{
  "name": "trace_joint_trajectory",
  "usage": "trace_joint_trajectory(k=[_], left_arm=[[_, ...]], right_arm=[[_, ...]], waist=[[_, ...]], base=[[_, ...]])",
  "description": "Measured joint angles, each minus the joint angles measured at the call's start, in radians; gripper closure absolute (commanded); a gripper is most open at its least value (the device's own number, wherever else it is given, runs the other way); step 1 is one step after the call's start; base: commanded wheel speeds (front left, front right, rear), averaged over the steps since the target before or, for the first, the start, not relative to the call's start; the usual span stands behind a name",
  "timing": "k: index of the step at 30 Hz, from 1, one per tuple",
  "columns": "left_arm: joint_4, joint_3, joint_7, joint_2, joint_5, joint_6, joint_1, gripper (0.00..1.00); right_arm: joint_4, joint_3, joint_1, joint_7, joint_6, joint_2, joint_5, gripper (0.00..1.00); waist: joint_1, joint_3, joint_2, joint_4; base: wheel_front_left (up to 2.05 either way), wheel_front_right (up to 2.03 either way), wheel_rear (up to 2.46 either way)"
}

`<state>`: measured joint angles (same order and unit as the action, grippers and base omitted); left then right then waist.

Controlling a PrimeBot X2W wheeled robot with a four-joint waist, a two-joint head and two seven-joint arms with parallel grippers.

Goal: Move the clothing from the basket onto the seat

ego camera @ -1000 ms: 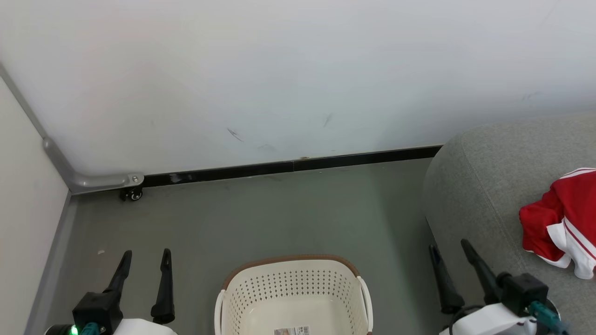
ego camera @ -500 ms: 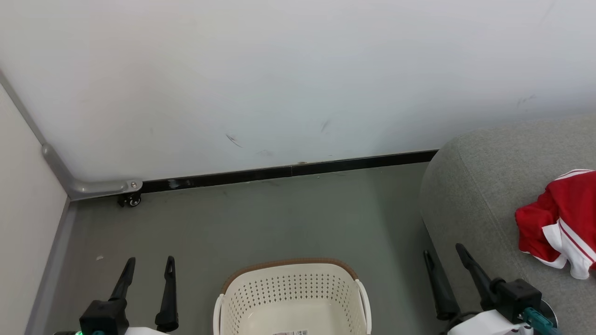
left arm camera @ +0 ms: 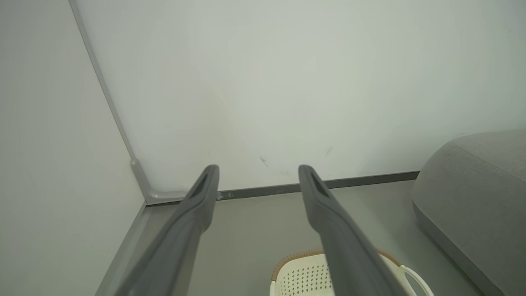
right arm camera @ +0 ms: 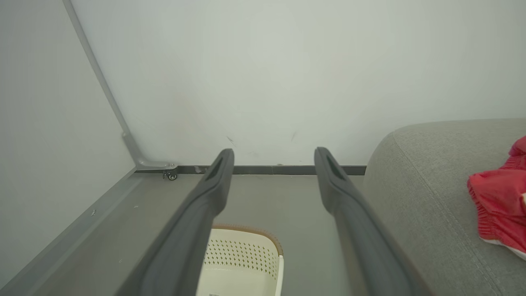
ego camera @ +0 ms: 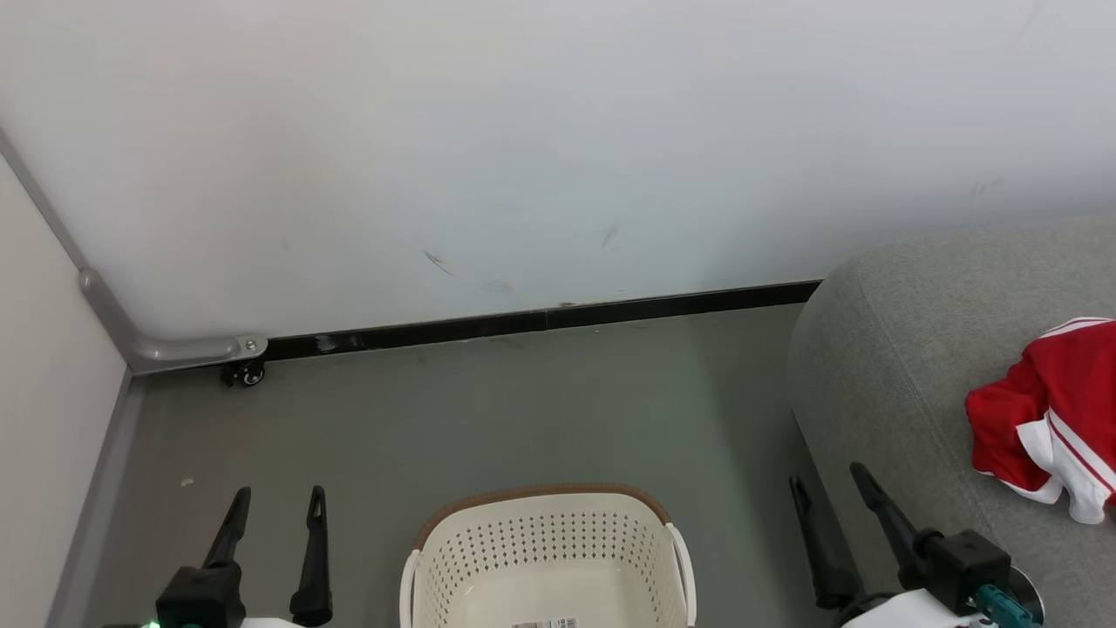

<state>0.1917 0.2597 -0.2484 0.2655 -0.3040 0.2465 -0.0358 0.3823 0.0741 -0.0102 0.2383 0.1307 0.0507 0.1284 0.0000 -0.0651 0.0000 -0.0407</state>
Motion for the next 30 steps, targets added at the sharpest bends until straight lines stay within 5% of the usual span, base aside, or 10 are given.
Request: trace_joint_trajectory(k=[12, 13, 30], left_arm=[[0.018, -0.01, 0.0, -0.011, -0.001, 0.0, 0.0, 0.0], [0.024, -0.009, 0.002, -0.013, -0.001, 0.0, 0.0, 1.0], [0.093, -0.027, 0.038, -0.07, -0.127, -0.032, -0.04, 1.0]], right_arm=[[-0.022, 0.0, -0.011, -0.004, 0.0, -0.002, 0.0, 0.0], [-0.017, 0.0, -0.011, -0.007, 0.0, -0.002, 0.001, 1.0], [0.042, -0.017, -0.065, -0.036, 0.0, -0.009, 0.122, 1.0]], waist=[[0.0, 0.004, 0.0, -0.001], [0.0, 0.005, 0.0, -0.001], [0.0, 0.008, 0.0, 0.001]], base=[[0.0, 0.0, 0.0], [0.0, 0.0, 0.0], [0.0, 0.0, 0.0]])
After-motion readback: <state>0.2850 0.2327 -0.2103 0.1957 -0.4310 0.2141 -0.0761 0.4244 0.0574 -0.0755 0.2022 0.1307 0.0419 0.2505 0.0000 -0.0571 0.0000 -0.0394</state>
